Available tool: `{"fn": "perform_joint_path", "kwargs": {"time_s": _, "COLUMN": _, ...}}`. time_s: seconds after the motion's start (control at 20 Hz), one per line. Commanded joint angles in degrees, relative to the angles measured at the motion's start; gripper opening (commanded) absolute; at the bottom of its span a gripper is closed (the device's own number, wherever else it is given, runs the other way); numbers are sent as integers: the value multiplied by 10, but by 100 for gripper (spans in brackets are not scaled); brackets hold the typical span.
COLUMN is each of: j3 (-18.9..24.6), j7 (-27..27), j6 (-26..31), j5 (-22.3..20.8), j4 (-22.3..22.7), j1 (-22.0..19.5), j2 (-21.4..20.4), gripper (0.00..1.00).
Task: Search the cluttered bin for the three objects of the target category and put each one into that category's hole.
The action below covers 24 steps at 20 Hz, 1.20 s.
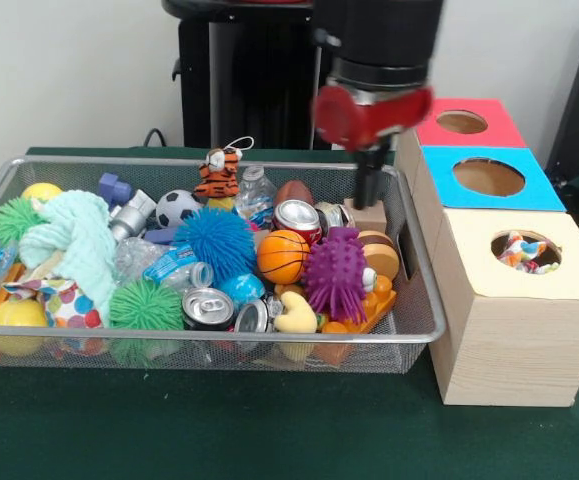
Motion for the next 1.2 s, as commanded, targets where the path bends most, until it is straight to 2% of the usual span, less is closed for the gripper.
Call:
{"fn": "perform_joint_path", "kwargs": {"time_s": 0.05, "j3": 97, "j7": -75, "j6": 76, "j5": -63, "j4": 19, "j1": -89, "j2": -11, "gripper": 0}}
{"fn": "perform_joint_path", "kwargs": {"time_s": 0.2, "j3": 120, "j7": -104, "j6": 75, "j5": -91, "j4": -7, "j1": -127, "j2": -9, "gripper": 0}}
{"fn": "perform_joint_path", "kwargs": {"time_s": 0.25, "j3": 137, "j7": -127, "j6": 85, "j5": -104, "j4": -23, "j1": -147, "j2": -4, "gripper": 0}}
{"fn": "perform_joint_path", "kwargs": {"time_s": 0.35, "j3": 165, "j7": -136, "j6": 83, "j5": -109, "j4": -54, "j1": -178, "j2": 14, "gripper": 0}}
{"fn": "perform_joint_path", "kwargs": {"time_s": 0.55, "j3": 201, "j7": -149, "j6": 113, "j5": -143, "j4": -141, "j1": -200, "j2": 58, "gripper": 0}}
{"fn": "perform_joint_path", "kwargs": {"time_s": 0.75, "j3": 212, "j7": -143, "j6": 166, "j5": -174, "j4": -226, "j1": -196, "j2": 96, "gripper": 0}}
{"fn": "perform_joint_path", "kwargs": {"time_s": 1.0, "j3": 226, "j7": -157, "j6": 236, "j5": -202, "j4": -293, "j1": -207, "j2": 122, "gripper": 0}}
{"fn": "perform_joint_path", "kwargs": {"time_s": 1.05, "j3": 233, "j7": -142, "j6": 258, "j5": -206, "j4": -304, "j1": -214, "j2": 128, "gripper": 100}}
{"fn": "perform_joint_path", "kwargs": {"time_s": 1.2, "j3": 198, "j7": -97, "j6": 306, "j5": -216, "j4": -332, "j1": -208, "j2": 137, "gripper": 100}}
